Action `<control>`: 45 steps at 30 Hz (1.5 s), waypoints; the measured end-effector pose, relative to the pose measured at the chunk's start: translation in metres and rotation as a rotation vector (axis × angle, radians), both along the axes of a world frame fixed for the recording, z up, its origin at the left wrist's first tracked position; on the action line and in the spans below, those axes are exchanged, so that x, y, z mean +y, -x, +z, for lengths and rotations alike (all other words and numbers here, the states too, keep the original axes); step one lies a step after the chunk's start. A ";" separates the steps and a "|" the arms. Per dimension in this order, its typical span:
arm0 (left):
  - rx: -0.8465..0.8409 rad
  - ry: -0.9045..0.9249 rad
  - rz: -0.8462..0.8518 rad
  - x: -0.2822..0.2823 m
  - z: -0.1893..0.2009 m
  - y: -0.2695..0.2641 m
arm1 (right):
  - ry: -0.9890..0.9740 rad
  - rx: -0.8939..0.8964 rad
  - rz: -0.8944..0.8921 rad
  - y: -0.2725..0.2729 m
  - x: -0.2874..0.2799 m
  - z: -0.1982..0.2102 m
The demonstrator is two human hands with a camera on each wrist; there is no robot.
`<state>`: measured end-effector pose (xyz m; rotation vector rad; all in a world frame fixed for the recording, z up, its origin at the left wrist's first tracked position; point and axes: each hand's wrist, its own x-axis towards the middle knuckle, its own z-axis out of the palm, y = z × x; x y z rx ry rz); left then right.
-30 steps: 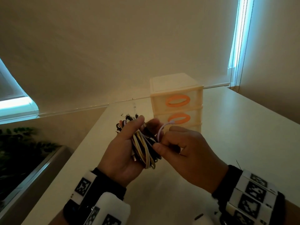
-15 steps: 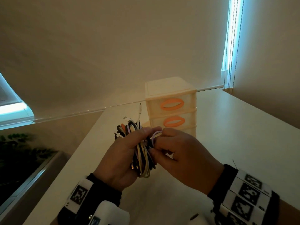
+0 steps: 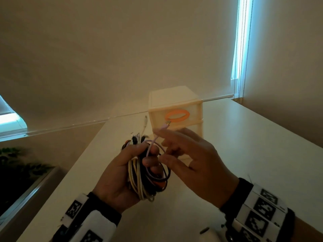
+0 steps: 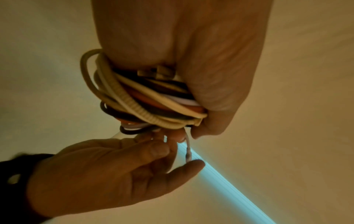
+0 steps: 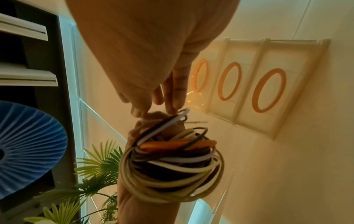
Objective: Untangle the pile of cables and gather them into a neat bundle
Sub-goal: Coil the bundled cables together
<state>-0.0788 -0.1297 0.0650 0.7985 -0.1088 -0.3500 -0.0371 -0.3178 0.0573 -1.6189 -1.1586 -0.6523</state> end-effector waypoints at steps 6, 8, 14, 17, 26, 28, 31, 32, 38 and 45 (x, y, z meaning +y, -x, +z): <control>-0.047 0.003 -0.099 -0.017 -0.007 0.005 | -0.131 0.129 0.014 -0.001 -0.002 -0.002; -0.061 -0.030 -0.108 -0.021 -0.005 0.008 | -0.143 0.191 0.023 0.001 -0.002 -0.003; -0.044 -0.004 -0.181 -0.024 -0.005 0.012 | -0.117 0.206 0.016 -0.001 -0.008 0.004; -0.074 0.002 -0.228 -0.025 -0.005 0.014 | 0.001 0.096 -0.080 -0.009 -0.013 0.001; -0.144 0.013 -0.266 -0.020 0.003 0.016 | -0.109 0.158 -0.011 -0.008 -0.004 -0.009; -0.184 0.016 -0.280 -0.022 0.005 0.018 | -0.136 0.259 0.048 -0.003 -0.001 -0.010; -0.243 0.012 -0.315 -0.026 0.006 0.021 | -0.114 0.245 0.102 0.005 0.001 -0.007; -0.259 0.008 -0.330 -0.027 0.007 0.022 | -0.094 0.219 0.120 0.008 0.001 -0.005; -0.276 0.004 -0.382 -0.029 0.006 0.023 | 0.040 0.328 0.264 0.017 0.002 0.006; -0.260 -0.030 -0.356 -0.028 -0.002 0.014 | 0.095 0.432 0.243 0.014 0.005 0.006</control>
